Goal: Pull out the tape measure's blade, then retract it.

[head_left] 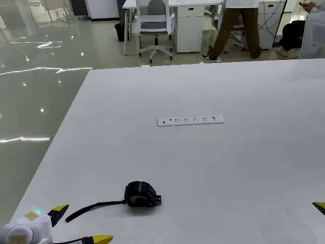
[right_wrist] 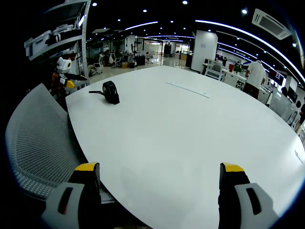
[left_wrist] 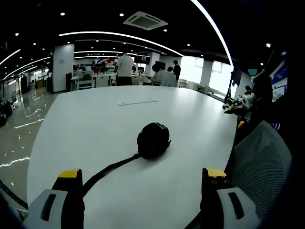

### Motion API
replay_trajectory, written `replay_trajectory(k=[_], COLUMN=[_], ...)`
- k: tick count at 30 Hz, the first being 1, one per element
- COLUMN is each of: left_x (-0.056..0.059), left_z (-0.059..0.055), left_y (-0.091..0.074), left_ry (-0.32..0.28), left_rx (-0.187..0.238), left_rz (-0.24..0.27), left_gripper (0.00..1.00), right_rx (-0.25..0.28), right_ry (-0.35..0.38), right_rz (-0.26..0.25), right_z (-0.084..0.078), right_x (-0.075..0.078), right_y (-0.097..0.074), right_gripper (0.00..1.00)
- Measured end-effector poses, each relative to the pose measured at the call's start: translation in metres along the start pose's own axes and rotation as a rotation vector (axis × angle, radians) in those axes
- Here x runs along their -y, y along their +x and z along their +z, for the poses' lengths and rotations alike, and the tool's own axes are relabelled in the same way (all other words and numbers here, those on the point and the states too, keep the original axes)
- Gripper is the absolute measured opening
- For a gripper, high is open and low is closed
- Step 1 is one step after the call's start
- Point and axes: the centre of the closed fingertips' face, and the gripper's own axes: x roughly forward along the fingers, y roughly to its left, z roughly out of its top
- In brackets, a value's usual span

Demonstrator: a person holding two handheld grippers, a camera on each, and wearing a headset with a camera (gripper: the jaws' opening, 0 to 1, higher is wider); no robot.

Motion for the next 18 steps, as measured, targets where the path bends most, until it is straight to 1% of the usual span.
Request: replay_trajectory(k=[3,7,12,15,18], left_x=[0.0011,0.0002,0.0004,0.0019,0.0020], left_z=[-0.0011,-0.0010,-0.0020,-0.0016,-0.0036], left_y=[0.0001,0.0002,0.0022,0.0024,0.0042], left_ry=[0.004,-0.009,-0.010,-0.010,-0.010], left_rx=[-0.004,-0.004,-0.007,-0.003,-0.008], left_rz=[-0.004,-0.002,-0.007,-0.009,-0.016], left_gripper=[1.00,1.00,1.00,1.00,1.00], right_rx=[-0.002,-0.003,-0.007,-0.010,-0.010], right_ry=[0.007,0.007,0.009,0.012,0.013], right_rz=[-0.002,-0.001,-0.003,-0.001,-0.001], right_z=[-0.0001,0.0006,-0.0005,-0.0015,-0.0012], right_x=[0.0002,-0.0009,-0.0011,-0.0020,-0.0023], right_y=[0.0000,-0.0001,-0.0005,-0.0005,0.0000], right_gripper=[1.00,1.00,1.00,1.00,1.00])
